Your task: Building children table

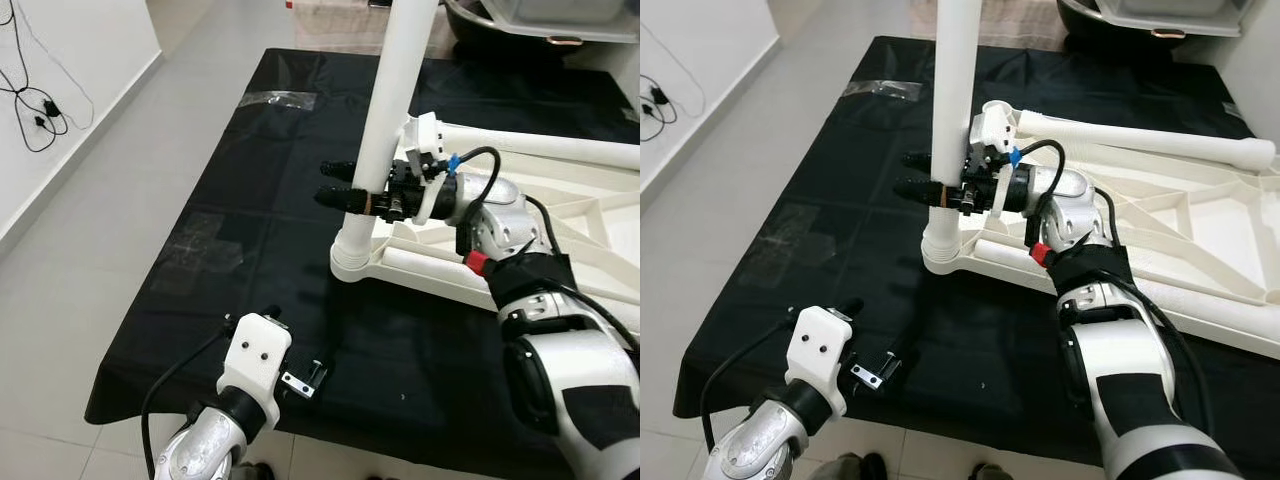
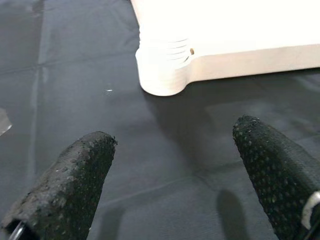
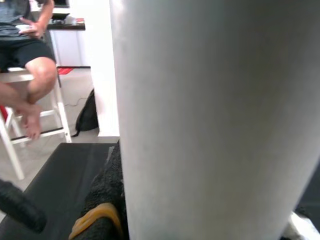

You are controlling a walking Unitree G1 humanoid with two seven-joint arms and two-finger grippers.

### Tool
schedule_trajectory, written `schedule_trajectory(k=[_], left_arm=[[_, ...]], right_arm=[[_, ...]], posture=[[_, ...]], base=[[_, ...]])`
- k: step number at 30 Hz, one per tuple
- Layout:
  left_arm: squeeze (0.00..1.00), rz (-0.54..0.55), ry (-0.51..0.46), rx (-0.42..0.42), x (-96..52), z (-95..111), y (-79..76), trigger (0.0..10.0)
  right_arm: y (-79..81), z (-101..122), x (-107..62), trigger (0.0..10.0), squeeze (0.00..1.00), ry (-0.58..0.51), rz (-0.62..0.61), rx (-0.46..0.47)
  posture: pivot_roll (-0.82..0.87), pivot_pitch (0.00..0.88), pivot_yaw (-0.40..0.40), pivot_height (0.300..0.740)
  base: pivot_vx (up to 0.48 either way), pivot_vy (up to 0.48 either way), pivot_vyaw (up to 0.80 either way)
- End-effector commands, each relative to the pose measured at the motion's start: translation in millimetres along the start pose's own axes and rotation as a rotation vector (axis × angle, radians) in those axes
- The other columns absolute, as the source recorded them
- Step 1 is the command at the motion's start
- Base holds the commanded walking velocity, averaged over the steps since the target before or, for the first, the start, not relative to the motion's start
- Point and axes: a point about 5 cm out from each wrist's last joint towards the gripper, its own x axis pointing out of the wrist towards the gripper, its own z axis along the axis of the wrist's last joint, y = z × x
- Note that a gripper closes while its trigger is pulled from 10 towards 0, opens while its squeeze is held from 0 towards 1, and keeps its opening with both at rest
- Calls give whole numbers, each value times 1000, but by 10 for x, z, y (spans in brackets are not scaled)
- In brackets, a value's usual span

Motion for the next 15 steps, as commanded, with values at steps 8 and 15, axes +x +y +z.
schedule_trajectory(k=[8, 15], left_arm=[[0, -16, 16, -8, -6, -44, -36, 10000], [0, -15, 15, -10, -3, -45, -44, 10000]], right_arm=[[-1, -274, -1, 10000, 0, 64, -215, 99], [22, -247, 50, 10000, 0, 44, -295, 92]], posture=[[104, 214, -18, 740], [100, 211, -22, 740]], base=[[0, 0, 0], [0, 0, 0]])
